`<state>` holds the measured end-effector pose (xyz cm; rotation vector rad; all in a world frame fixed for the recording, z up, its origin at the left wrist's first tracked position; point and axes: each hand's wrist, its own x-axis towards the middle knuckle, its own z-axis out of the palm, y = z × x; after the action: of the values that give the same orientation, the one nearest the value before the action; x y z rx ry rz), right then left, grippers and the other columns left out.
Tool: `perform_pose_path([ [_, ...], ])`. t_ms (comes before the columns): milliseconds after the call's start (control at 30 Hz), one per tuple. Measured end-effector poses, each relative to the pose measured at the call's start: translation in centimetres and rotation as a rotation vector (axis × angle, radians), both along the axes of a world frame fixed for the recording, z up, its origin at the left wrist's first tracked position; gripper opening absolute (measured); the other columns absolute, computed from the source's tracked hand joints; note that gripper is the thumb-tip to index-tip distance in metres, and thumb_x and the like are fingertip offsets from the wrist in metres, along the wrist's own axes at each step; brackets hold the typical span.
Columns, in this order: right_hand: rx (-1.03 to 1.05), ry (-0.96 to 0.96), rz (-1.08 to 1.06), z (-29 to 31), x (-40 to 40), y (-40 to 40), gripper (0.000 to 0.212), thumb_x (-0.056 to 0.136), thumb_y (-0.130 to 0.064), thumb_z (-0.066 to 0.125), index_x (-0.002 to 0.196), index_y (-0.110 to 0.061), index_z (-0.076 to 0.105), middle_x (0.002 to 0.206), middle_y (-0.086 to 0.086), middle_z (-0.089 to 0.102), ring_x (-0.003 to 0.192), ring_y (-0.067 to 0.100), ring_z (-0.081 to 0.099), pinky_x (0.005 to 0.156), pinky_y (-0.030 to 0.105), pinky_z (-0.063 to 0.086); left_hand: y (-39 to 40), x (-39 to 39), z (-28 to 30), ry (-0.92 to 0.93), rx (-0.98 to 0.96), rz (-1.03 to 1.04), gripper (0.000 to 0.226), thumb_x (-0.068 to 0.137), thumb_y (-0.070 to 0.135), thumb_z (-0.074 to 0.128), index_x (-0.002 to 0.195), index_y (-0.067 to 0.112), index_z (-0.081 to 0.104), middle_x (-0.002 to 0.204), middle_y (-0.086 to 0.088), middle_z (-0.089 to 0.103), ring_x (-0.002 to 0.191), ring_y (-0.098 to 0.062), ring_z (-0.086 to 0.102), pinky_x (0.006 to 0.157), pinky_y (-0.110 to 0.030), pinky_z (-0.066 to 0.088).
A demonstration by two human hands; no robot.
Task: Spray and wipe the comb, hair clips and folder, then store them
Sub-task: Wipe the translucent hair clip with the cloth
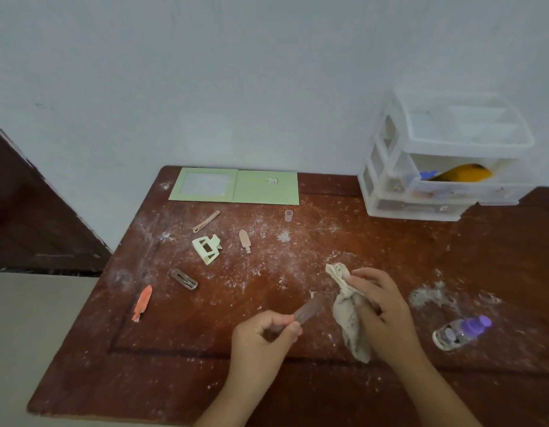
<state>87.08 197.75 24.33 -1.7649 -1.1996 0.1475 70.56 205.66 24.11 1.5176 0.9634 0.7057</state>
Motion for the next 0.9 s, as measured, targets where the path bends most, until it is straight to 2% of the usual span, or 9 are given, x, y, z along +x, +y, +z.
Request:
perform_pose_path([
  [100,-0.143,0.378,0.059,0.7,-1.1,0.1,0.039,0.09,0.001,0.047,0.095,-0.036,0.059,0.106,-0.024,0.055,0.096,-0.017,0.049,0.076,0.002,0.039,-0.1,0.0,0.2,0.049,0.188,-0.033,0.027,0.069,0.011,0.074,0.063,0.037,0.071,0.057,0.02,0.067,0.064,0.004,0.064,0.06,-0.005,0.046],
  [233,-0.236,0.579,0.119,0.5,-1.5,0.2,0.037,0.089,-0.002,0.05,0.095,-0.037,0.06,0.109,-0.015,0.059,0.095,-0.004,0.057,0.082,0.015,0.045,0.2,0.1,0.0,0.054,0.284,0.016,0.023,0.069,0.006,0.071,0.075,0.029,0.073,0.07,0.038,0.063,0.07,0.014,0.06,0.06,0.0,0.042],
  [333,-0.187,0.719,0.141,0.4,-2.1,0.2,0.038,0.085,0.003,0.054,0.09,-0.032,0.066,0.102,-0.006,0.064,0.083,-0.001,0.062,0.07,0.017,0.05,0.5,0.0,0.2,0.015,0.125,0.052,0.052,0.069,-0.008,0.071,0.053,0.042,0.069,0.076,0.037,0.065,0.071,0.009,0.062,0.06,-0.004,0.045],
  [467,-0.033,0.776,0.127,0.3,-2.7,0.2,0.052,0.081,0.011,0.057,0.071,-0.037,0.074,0.097,-0.008,0.065,0.083,-0.005,0.062,0.069,0.012,0.048,0.4,0.0,0.3,-0.076,-0.093,0.087,0.049,0.075,-0.009,0.064,0.057,0.036,0.073,0.077,0.023,0.071,0.072,0.004,0.065,0.067,-0.012,0.05],
  [533,0.003,0.707,0.168,0.5,-2.8,0.3,0.041,0.076,-0.005,0.063,0.073,-0.045,0.072,0.095,-0.014,0.066,0.087,-0.007,0.06,0.072,0.01,0.047,0.3,0.0,0.4,-0.129,-0.206,0.121,0.039,0.077,-0.009,0.061,0.064,0.026,0.072,0.073,0.015,0.073,0.07,0.0,0.067,0.069,-0.018,0.055],
  [667,-0.029,0.488,0.199,0.3,-3.0,0.2,0.027,0.066,-0.038,0.057,0.084,-0.057,0.064,0.101,-0.034,0.059,0.097,-0.009,0.056,0.077,0.006,0.044,0.5,0.1,0.5,-0.166,-0.308,0.152,0.03,0.075,-0.013,0.061,0.077,0.017,0.065,0.063,0.007,0.072,0.062,0.0,0.066,0.062,-0.012,0.055],
  [733,0.006,0.229,0.132,0.1,-2.9,0.0,0.032,0.071,-0.033,0.05,0.093,-0.051,0.063,0.108,-0.033,0.057,0.101,-0.008,0.054,0.082,0.006,0.042,0.4,0.1,0.5,-0.15,-0.264,0.161,0.031,0.074,-0.013,0.063,0.069,0.017,0.067,0.058,0.006,0.071,0.056,0.001,0.064,0.058,-0.01,0.052],
  [833,0.093,-0.226,0.133,0.0,-3.6,0.4,0.026,0.081,-0.013,0.044,0.1,-0.025,0.059,0.109,-0.016,0.054,0.097,0.006,0.049,0.088,0.013,0.04,-0.1,0.2,0.8,-0.148,-0.163,0.14,0.042,0.071,-0.013,0.065,0.054,0.024,0.071,0.056,0.006,0.071,0.054,0.001,0.064,0.056,-0.009,0.05],
  [900,0.105,-0.368,0.183,0.1,-4.8,0.7,0.025,0.096,-0.016,0.032,0.099,-0.018,0.056,0.107,-0.007,0.051,0.091,0.011,0.045,0.087,0.011,0.036,-0.4,0.2,1.1,-0.184,-0.14,0.122,0.046,0.07,-0.017,0.064,0.051,0.025,0.071,0.057,0.004,0.071,0.054,-0.001,0.065,0.055,-0.01,0.05],
])
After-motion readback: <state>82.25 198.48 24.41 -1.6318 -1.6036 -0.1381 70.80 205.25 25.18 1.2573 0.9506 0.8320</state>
